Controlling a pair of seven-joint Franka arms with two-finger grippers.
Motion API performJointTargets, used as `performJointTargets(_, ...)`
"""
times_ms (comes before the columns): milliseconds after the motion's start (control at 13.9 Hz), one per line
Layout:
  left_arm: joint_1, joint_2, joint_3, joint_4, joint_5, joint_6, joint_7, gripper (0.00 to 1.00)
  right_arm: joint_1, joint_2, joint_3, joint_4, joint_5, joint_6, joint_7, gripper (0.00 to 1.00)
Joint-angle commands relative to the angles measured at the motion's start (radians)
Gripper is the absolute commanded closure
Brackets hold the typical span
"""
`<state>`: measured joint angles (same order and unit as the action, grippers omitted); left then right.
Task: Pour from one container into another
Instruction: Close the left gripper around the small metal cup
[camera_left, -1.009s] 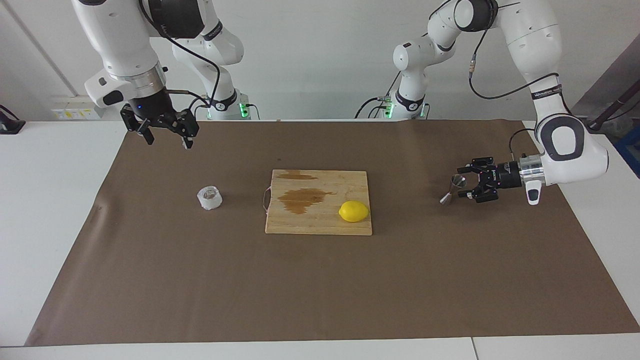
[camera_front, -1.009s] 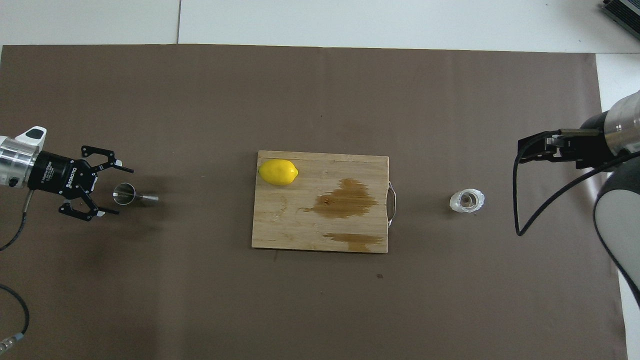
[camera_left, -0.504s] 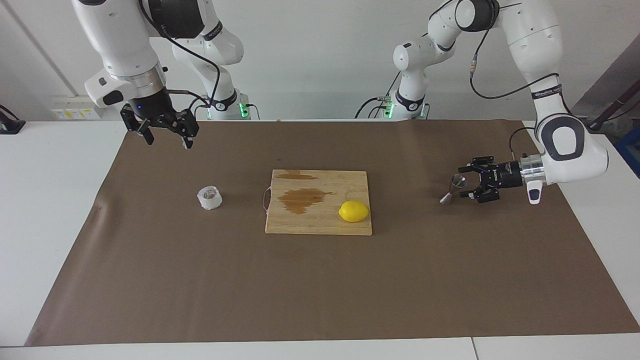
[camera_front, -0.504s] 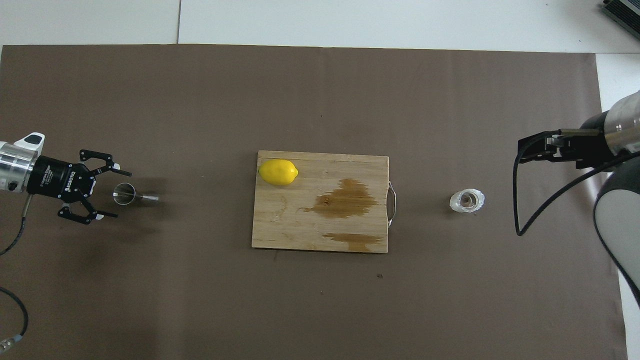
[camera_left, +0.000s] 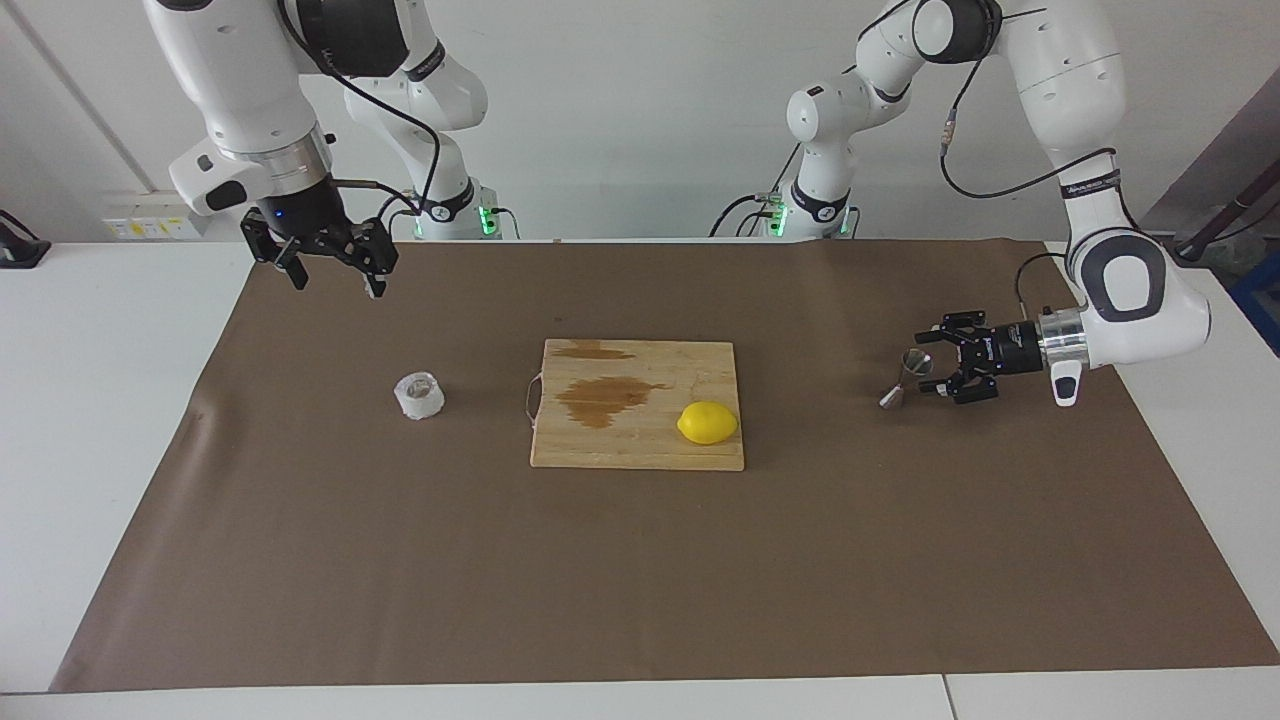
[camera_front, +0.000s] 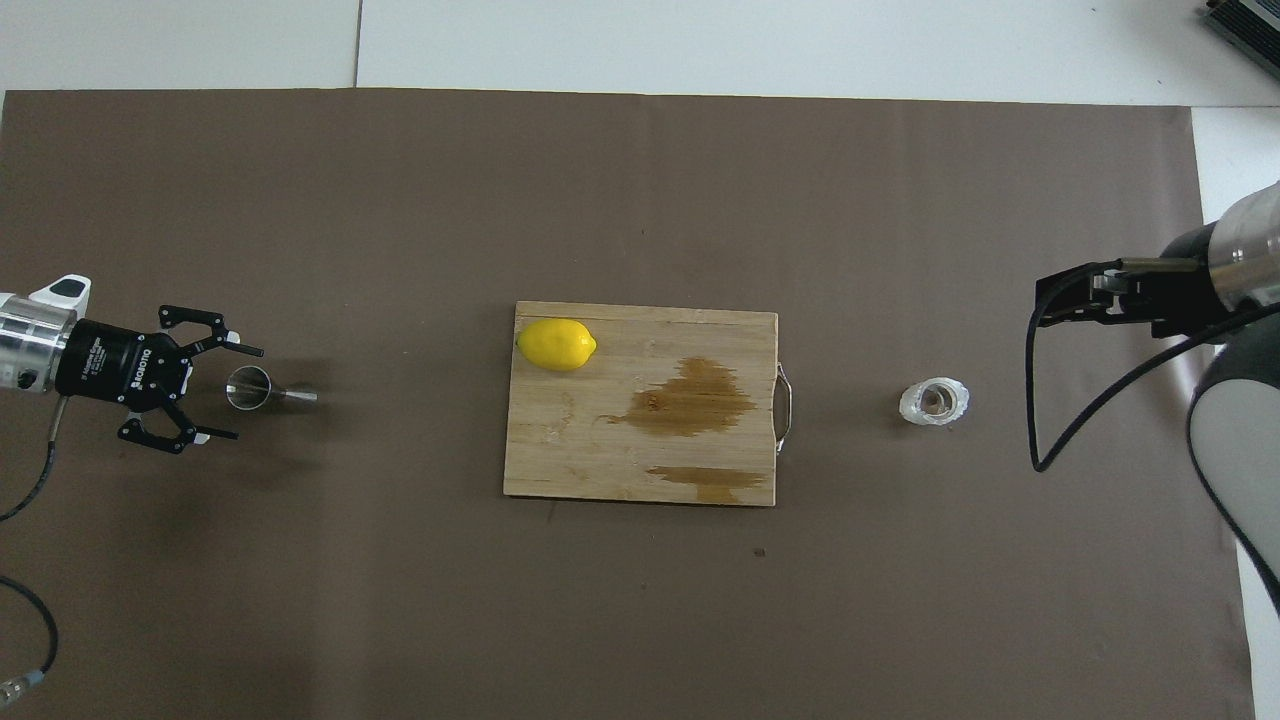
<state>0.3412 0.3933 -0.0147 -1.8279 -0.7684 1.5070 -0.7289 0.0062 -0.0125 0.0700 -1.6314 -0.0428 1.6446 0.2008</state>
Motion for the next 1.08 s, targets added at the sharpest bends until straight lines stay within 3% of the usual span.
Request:
performJointTargets(0,0.01,-0.016,-0.007,-0.027,-0.029,-0.008,-0.009,0.0,-0.02,-0.02,0.01,-0.021,0.029,-0.005,-0.021,0.0)
performJointTargets(432,0.012,-0.017,-0.007,-0.028,-0.034,-0.02,-0.009,0.0,-0.02,-0.02,0.01,-0.021,0.027,-0.005,-0.021,0.0)
performJointTargets(504,0.012,-0.017,-0.007,-0.03,-0.045,-0.024,-0.009,0.07,-0.02,-0.02,0.01,-0.021,0.029,-0.005,-0.021,0.0)
performJointTargets(720,0.012,-0.017,-0.007,-0.031,-0.048,-0.03,-0.009,0.13,-0.02,-0.02,0.01,-0.021,0.029,-0.005,-0.021,0.0)
performJointTargets(1009,0.013,-0.019,-0.007,-0.031,-0.046,-0.039,-0.011,0.13,-0.02,-0.02,0.01,-0.021,0.029,-0.005,-0.021,0.0)
